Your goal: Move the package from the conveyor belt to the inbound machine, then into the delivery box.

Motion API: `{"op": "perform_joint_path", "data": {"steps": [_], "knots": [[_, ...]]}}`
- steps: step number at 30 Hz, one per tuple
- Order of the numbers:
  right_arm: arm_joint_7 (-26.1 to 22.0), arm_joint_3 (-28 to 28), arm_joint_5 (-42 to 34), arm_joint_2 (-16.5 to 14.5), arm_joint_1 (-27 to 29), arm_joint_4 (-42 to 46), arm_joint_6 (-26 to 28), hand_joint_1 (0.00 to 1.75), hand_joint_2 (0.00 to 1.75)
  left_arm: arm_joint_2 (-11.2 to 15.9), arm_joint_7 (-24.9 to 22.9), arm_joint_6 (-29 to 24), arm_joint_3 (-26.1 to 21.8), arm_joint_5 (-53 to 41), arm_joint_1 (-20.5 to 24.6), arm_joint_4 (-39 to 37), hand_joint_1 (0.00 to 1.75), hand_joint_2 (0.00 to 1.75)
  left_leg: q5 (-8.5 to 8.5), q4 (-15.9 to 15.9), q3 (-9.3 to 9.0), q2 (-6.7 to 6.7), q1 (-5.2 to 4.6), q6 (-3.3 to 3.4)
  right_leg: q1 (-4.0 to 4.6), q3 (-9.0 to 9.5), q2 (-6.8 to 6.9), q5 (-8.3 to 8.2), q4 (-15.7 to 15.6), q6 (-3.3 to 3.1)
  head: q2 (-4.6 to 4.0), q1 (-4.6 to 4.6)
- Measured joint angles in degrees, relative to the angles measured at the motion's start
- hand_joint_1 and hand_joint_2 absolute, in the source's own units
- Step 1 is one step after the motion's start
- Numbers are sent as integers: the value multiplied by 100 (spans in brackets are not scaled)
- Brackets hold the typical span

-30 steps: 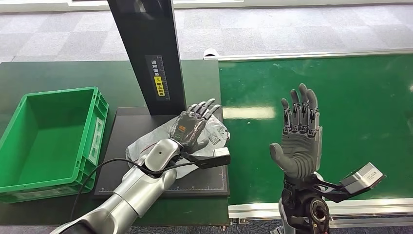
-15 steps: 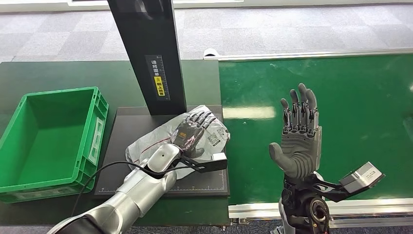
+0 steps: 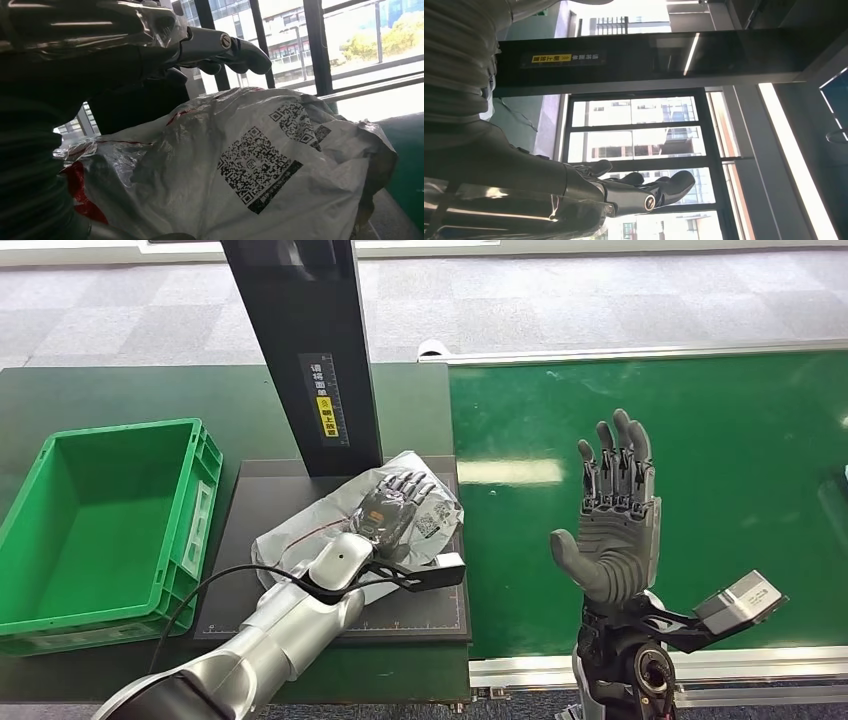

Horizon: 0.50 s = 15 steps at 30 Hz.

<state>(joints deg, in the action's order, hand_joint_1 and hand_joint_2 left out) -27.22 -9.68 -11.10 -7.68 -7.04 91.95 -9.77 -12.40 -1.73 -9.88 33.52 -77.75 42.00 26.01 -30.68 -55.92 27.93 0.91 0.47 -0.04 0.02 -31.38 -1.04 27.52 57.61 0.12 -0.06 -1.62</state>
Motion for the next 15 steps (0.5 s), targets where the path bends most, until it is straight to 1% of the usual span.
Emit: {"op": "perform_joint_path", "data": {"steps": [1,2,5,6,9,15], "knots": [[-14,0,0,-5,-1,0,23,0,175,-12,-99,83,14,-91,40,-51,0,175,0,0,-3,0,0,0,0,3,0,0,0,0,-1,0],[-29,-1,0,-10,-2,0,50,0,175,-24,-188,190,31,-173,82,-100,34,175,0,0,-7,0,0,0,0,8,0,0,0,0,0,0],[-77,-4,-1,-15,-3,0,131,0,175,-66,-352,659,83,-371,224,-245,165,175,0,2,-20,1,0,0,0,24,-1,0,0,-1,0,0],[-97,-8,-2,-16,-4,0,162,0,175,-81,-381,832,104,-425,272,-297,175,175,0,2,-24,1,0,0,0,29,-1,0,0,-1,0,0],[-151,-33,-8,-17,-8,0,238,0,175,-120,-426,1154,154,-530,358,-431,175,175,1,3,-34,1,0,-1,0,39,0,-3,0,-5,0,0],[-174,-64,-11,-19,-9,0,282,0,175,-147,-432,1212,198,-593,424,-544,175,175,14,4,-36,0,0,-4,1,40,-1,-16,0,-10,-1,1]]}}
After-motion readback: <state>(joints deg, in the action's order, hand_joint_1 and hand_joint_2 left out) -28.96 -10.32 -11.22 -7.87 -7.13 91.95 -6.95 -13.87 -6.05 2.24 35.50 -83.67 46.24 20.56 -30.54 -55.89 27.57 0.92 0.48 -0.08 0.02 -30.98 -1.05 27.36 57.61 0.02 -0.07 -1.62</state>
